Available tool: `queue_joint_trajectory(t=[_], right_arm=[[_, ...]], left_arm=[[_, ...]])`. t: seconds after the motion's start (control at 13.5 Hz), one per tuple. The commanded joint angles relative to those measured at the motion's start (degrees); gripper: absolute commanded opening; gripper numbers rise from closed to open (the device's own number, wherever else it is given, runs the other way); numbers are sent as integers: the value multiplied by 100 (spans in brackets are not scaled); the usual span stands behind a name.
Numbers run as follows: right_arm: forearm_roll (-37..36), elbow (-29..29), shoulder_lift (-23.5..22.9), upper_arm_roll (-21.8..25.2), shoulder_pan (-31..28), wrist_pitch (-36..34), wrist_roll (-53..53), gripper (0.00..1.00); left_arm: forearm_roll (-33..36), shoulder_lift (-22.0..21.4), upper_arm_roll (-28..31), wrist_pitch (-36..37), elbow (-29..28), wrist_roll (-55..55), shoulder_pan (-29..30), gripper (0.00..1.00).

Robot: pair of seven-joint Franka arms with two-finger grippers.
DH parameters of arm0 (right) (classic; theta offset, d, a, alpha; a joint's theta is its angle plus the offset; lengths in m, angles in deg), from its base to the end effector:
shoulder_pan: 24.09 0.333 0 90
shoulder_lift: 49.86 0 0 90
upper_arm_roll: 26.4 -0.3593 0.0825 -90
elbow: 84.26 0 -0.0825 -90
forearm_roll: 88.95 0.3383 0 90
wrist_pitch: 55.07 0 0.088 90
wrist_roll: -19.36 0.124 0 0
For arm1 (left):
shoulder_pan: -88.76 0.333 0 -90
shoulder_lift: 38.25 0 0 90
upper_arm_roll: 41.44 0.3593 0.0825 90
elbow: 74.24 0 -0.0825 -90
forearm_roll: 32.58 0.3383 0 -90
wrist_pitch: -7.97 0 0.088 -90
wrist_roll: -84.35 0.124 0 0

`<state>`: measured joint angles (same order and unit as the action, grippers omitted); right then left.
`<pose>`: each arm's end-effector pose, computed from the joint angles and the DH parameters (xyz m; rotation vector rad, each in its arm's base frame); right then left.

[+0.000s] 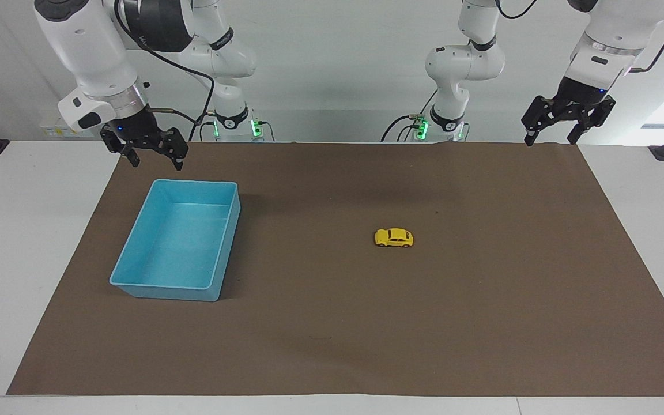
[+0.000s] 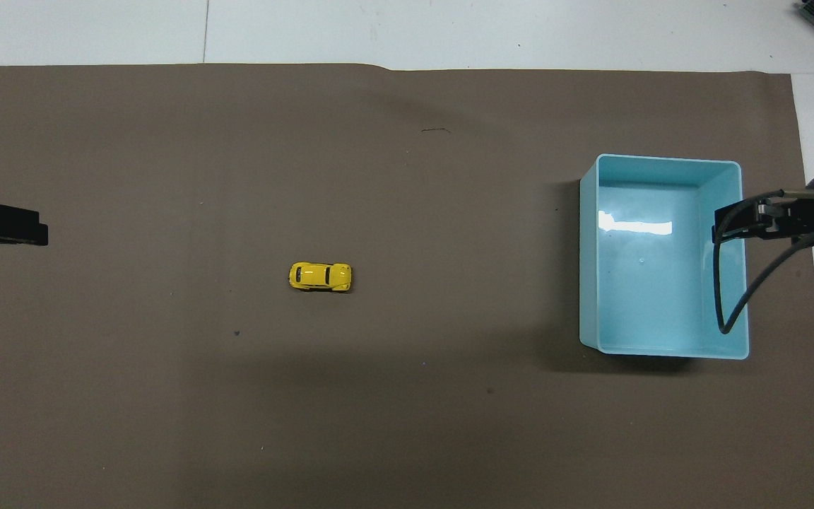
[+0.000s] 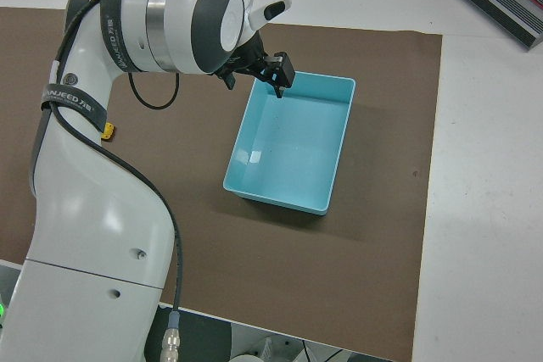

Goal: Wind up and store yellow beetle car

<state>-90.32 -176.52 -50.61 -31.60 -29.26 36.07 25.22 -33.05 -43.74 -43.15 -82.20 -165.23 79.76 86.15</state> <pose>0.5133 -0.0030 0.6291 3.1129 -0.1571 -0.0489 0.4748 -0.0378 0.6909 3.1274 0.0069 0.1264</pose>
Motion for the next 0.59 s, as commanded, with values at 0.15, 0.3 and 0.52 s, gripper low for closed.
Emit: queue_joint_trajectory(t=[0.15,0.3,0.52], right_arm=[[23,-108,75,-35,-72,53,-190,100],[23,-108,75,-35,-72,53,-182,100],[23,-108,75,-35,-72,53,-190,100]], left_arm=[[-102,-75,-14,70,-137,-320,40,100],[-102,-75,-14,35,-287,-1127,14,100],[-286,-58,-5,8,-410,-3197,67,100]])
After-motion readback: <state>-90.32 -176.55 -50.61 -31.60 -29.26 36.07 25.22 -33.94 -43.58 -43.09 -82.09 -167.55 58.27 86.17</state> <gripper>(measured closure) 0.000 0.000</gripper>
